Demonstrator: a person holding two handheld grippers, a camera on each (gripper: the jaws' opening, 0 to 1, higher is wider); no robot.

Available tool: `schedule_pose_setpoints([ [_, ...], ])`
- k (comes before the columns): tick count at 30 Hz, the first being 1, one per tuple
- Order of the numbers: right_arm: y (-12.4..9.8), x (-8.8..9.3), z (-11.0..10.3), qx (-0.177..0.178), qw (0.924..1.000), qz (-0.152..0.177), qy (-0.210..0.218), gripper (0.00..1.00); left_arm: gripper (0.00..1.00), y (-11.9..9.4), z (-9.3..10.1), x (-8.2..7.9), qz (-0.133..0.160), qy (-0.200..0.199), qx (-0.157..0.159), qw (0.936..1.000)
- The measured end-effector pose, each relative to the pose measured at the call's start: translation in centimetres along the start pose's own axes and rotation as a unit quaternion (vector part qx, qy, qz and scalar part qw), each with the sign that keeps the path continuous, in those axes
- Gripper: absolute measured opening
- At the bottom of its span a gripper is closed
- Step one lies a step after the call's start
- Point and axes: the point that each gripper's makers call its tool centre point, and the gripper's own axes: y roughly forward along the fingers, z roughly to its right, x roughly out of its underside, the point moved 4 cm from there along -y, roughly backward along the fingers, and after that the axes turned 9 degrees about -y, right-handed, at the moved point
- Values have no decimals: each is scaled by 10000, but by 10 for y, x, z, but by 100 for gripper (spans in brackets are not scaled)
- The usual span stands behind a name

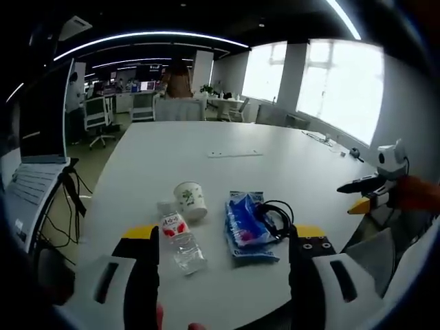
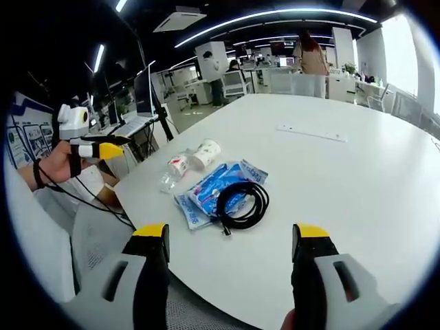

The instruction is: Arrange the tabletop items into an orderly group along one side of the table until the central work area is clear of visible clutter.

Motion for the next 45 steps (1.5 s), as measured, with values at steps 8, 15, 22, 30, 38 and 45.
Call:
schedule_pose_setpoints([
  [8, 0, 2, -2, -25, 10000, -27, -2, 72, 79, -3, -4, 4, -34, -34, -44, 10000],
  [15, 1, -2, 0, -17, 10000, -13, -18, 72, 78, -1, -7, 3, -43, -41, -71, 10000],
  [22, 1, -3, 0, -17, 10000, -21, -16, 72, 78, 1, -10, 1, -76, -45, -74, 9999],
  [30, 2, -4, 1, -12, 10000, -42, -9, 72, 78, 6, -13, 0, -140, -21, -74, 9999],
  [38, 1, -3, 6, 63, 10000, -39, 45, 72, 77, 14, -18, -1, -266, 117, -67, 9996],
  [45, 2, -3, 6, 87, 9999, -60, 65, 72, 77, 22, -23, -1, -371, 198, -32, 9991],
])
